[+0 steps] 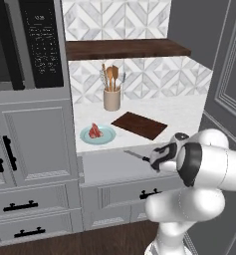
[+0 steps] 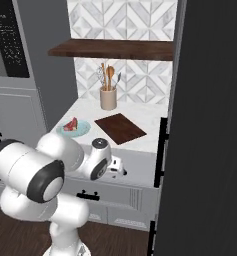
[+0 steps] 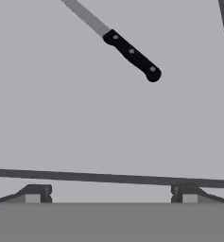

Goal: Pick up the knife from the drawer and place it on the cutting board. Then place the meat from the plate to the cutting board.

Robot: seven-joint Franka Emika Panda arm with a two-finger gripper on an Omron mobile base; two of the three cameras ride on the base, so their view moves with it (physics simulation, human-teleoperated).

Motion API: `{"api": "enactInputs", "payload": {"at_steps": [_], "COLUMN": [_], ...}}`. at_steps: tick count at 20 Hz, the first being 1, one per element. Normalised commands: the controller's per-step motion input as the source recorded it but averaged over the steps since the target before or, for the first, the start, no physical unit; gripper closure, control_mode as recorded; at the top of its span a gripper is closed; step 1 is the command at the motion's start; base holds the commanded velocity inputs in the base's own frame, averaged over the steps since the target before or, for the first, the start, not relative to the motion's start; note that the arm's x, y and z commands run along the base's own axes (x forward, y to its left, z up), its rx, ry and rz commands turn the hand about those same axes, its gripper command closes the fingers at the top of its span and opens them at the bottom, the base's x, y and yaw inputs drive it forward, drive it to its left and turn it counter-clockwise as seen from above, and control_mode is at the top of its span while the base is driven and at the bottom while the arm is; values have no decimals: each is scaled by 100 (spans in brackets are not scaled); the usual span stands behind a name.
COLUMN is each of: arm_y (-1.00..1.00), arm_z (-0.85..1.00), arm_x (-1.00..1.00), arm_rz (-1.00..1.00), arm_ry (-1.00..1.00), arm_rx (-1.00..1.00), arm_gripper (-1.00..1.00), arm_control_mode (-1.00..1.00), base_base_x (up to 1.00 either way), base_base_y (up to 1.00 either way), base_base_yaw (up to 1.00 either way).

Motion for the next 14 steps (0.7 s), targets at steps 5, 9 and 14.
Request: {"api": "enactInputs", "payload": {"at_steps": [5,9,14], "arm_y": [-11,-8,-2], "arm_z": [14,-3,-37], "arm_x": [67,70,31], "arm_rz": [7,6,4], "arm_ry": [-2,0,4], "arm_rx": [0,0,0], "arm_gripper": [-100,-100,-100], "arm_control_mode": [-100,-100,-100], "base_base_x": [0,0,0], "base_base_y": [0,0,0], "base_base_yaw": [0,0,0]}}
